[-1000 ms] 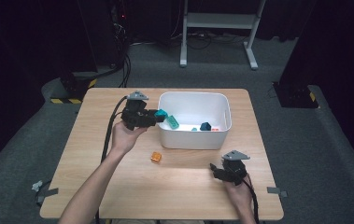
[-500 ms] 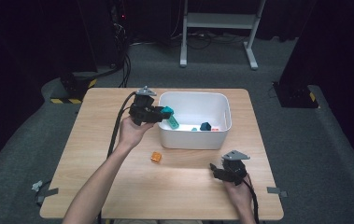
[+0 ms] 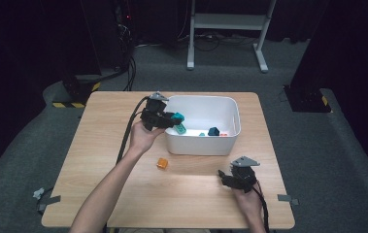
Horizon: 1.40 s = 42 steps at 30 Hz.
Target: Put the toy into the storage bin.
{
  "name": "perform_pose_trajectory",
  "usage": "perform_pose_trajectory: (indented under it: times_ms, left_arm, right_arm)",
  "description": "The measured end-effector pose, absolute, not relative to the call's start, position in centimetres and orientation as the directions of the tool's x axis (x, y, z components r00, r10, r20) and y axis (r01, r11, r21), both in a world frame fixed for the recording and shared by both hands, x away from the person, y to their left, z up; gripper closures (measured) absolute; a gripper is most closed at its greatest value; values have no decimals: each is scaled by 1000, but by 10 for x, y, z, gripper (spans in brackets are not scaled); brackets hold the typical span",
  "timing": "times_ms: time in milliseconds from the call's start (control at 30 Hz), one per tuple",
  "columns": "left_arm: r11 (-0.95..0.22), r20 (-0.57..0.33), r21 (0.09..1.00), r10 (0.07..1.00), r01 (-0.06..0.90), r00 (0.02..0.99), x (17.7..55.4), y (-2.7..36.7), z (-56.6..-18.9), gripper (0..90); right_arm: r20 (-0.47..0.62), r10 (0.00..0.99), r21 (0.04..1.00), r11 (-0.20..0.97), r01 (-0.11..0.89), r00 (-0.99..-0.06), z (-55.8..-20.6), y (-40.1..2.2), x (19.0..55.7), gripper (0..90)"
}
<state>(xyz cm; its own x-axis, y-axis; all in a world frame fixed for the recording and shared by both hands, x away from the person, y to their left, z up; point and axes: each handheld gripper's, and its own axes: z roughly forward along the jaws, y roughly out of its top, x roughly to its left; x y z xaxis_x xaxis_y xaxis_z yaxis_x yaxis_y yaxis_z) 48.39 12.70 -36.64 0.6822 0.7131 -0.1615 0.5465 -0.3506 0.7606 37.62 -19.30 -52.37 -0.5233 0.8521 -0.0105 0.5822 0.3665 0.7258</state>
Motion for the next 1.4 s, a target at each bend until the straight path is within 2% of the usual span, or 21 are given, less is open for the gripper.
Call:
perform_pose_trajectory:
  times_ms: [167, 533, 1400]
  left_arm:
    - [-366, -139, 755, 722, 545, 677, 485, 123, -369, 464]
    - [-338, -127, 778, 740, 529, 660, 476, 136, -365, 382]
    - [-316, -88, 814, 763, 488, 641, 436, 168, -369, 329]
  right_arm:
    - [-11, 852, 726, 366, 582, -523, -524, -193, 376, 331]
    - [-11, 852, 726, 366, 582, -523, -524, -193, 376, 330]
    - [-11, 852, 726, 366, 582, -523, -524, -193, 376, 330]
